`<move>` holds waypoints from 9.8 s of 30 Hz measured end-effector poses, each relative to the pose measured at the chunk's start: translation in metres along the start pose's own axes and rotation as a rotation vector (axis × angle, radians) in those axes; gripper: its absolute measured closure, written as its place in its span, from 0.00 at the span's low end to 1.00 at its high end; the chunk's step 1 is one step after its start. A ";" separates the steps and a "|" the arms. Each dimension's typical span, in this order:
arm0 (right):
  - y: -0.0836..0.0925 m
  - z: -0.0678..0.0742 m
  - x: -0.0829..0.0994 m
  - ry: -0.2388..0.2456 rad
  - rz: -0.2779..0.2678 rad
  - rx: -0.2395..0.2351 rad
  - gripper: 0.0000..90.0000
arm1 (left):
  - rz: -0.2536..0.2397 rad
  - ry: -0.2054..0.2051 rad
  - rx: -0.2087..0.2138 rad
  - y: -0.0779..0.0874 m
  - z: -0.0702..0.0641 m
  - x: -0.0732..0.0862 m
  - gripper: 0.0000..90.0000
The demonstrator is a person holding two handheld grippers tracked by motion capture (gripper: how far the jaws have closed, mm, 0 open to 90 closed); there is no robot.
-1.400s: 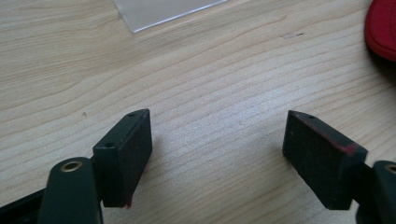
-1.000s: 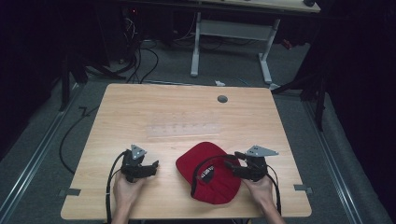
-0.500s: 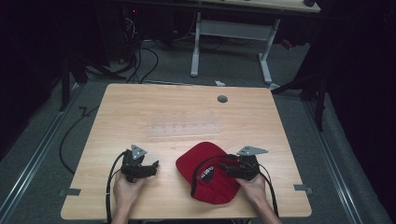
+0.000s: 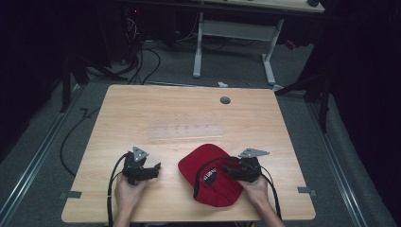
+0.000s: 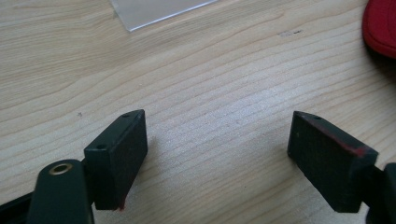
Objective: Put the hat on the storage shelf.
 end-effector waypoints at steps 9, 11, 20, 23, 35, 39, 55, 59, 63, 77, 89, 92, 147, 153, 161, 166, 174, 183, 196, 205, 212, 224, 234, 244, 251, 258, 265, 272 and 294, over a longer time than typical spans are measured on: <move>-0.002 0.001 0.000 0.011 -0.002 -0.014 0.63 | 0.000 0.000 0.000 0.000 0.000 0.000 0.23; -0.002 0.001 0.000 0.017 -0.002 -0.015 0.65 | 0.000 0.000 0.000 0.000 0.000 0.000 0.23; 0.001 0.001 0.000 0.026 -0.003 -0.070 0.89 | 0.000 0.000 0.000 0.000 0.000 0.000 0.23; 0.003 0.002 -0.001 0.028 -0.004 -0.087 0.92 | 0.000 0.000 0.000 0.000 0.000 0.000 0.23; 0.018 0.005 -0.005 0.006 -0.021 -0.136 0.95 | -0.001 0.000 -0.001 0.000 0.000 0.000 0.23; 0.022 0.004 -0.006 -0.014 -0.031 -0.148 0.95 | 0.000 -0.002 -0.001 0.000 0.000 0.000 0.23; 0.040 0.007 -0.029 -0.027 -0.080 -0.171 0.95 | 0.006 -0.001 0.006 0.000 -0.001 0.000 0.21; 0.042 0.006 -0.032 -0.034 -0.087 -0.175 0.95 | 0.006 -0.003 0.009 0.000 -0.001 0.001 0.21; 0.046 0.005 -0.035 -0.042 -0.093 -0.169 0.95 | 0.009 -0.020 0.011 0.002 -0.002 0.002 0.21; 0.053 0.003 -0.053 -0.049 -0.111 -0.165 0.95 | -0.023 -0.047 0.127 0.020 -0.024 -0.003 0.22; 0.057 0.001 -0.065 -0.066 -0.117 -0.174 0.95 | -0.038 -0.106 0.229 0.035 -0.054 -0.004 0.20; 0.058 0.000 -0.069 -0.073 -0.116 -0.179 0.95 | -0.038 -0.125 0.246 0.036 -0.061 -0.003 0.20; 0.025 0.011 -0.094 -0.137 0.033 -0.212 0.95 | -0.054 -0.260 0.305 0.031 -0.102 0.007 0.13; 0.024 0.012 -0.094 -0.139 0.040 -0.216 0.95 | -0.052 -0.283 0.309 0.032 -0.102 0.007 0.13; 0.025 0.014 -0.094 -0.143 0.044 -0.221 0.95 | -0.062 -0.302 0.314 0.033 -0.105 0.009 0.16; 0.026 0.015 -0.095 -0.151 0.041 -0.245 0.94 | -0.062 -0.334 0.304 0.032 -0.106 0.010 0.17; 0.025 0.018 -0.095 -0.150 0.049 -0.275 0.94 | -0.082 -0.369 0.294 0.033 -0.105 0.010 0.27; 0.023 0.023 -0.096 -0.156 0.047 -0.307 0.94 | -0.094 -0.363 0.318 0.036 -0.107 0.007 0.38; 0.024 0.022 -0.096 -0.148 0.035 -0.322 0.93 | -0.072 -0.347 0.351 0.042 -0.106 -0.003 0.64; 0.027 0.022 -0.098 -0.137 0.012 -0.321 0.89 | -0.036 -0.355 0.396 0.050 -0.109 -0.009 0.74; 0.027 0.019 -0.099 -0.152 -0.011 -0.308 0.80 | -0.009 -0.370 0.427 0.055 -0.111 -0.009 0.85; 0.043 0.003 -0.104 -0.206 -0.147 -0.251 0.61 | 0.009 -0.392 0.436 0.063 -0.112 -0.009 0.94; 0.066 -0.012 -0.104 -0.223 -0.248 -0.163 0.52 | 0.017 -0.408 0.405 0.061 -0.109 -0.010 0.95; 0.057 -0.019 -0.083 -0.156 -0.183 -0.031 0.50 | -0.039 -0.278 0.387 0.066 -0.093 -0.032 0.95; 0.034 -0.025 -0.055 -0.130 -0.102 0.039 0.49 | -0.047 -0.210 0.389 0.065 -0.086 -0.040 0.95; 0.019 -0.034 -0.029 -0.121 -0.041 0.114 0.48 | -0.063 -0.122 0.383 0.062 -0.079 -0.049 0.94; 0.009 -0.043 -0.009 -0.101 -0.001 0.211 0.47 | -0.073 -0.045 0.405 0.060 -0.073 -0.059 0.94; 0.003 -0.043 -0.003 -0.077 0.013 0.263 0.45 | -0.093 -0.004 0.387 0.059 -0.068 -0.068 0.94; 0.000 -0.038 -0.003 -0.023 0.030 0.309 0.41 | -0.123 0.123 0.419 0.059 -0.058 -0.096 0.94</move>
Point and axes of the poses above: each handheld gripper's, and its own axes: y roughly backward along the jaws, x roughly out of its underside, z roughly to its left, the point moved 3 cm from there along -y, roughly forward along the jaws, and after that the axes turned 2 degrees about y, right-handed, at the moved point
